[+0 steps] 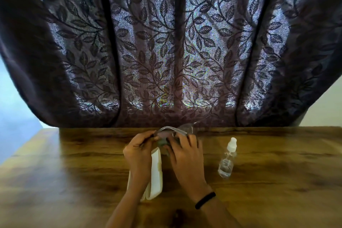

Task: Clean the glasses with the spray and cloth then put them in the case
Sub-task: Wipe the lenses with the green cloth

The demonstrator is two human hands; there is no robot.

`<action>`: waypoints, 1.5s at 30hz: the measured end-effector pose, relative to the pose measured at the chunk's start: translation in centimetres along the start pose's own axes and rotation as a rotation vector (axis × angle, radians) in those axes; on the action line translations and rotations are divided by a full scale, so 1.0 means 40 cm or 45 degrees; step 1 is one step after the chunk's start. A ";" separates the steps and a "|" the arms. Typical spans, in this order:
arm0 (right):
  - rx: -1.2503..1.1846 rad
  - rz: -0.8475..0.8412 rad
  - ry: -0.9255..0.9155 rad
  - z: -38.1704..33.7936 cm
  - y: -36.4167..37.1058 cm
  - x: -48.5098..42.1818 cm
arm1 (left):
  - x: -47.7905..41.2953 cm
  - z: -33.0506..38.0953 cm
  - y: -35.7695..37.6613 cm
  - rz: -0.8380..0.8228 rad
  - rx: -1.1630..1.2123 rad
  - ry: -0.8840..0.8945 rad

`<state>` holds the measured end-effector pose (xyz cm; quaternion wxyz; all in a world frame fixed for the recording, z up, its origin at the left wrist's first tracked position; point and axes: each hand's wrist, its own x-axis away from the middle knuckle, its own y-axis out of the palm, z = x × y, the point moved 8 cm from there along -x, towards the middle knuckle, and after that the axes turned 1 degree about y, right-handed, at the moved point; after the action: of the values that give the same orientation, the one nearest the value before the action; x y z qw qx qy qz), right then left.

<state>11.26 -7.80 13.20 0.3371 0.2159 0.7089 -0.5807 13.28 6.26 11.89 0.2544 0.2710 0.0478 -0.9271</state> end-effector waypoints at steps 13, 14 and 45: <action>-0.613 -0.178 0.048 -0.002 0.029 0.003 | -0.002 -0.009 0.011 -0.061 0.050 -0.042; -0.588 -0.235 0.041 -0.001 0.038 0.004 | -0.004 -0.007 0.008 -0.060 0.057 -0.040; -0.881 -0.099 0.209 0.075 0.039 0.015 | 0.000 0.006 -0.006 0.003 -0.094 0.099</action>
<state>12.64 -10.38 11.42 0.3098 0.1079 0.8960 -0.2993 13.04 6.42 12.08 0.2633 0.2974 0.0915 -0.9132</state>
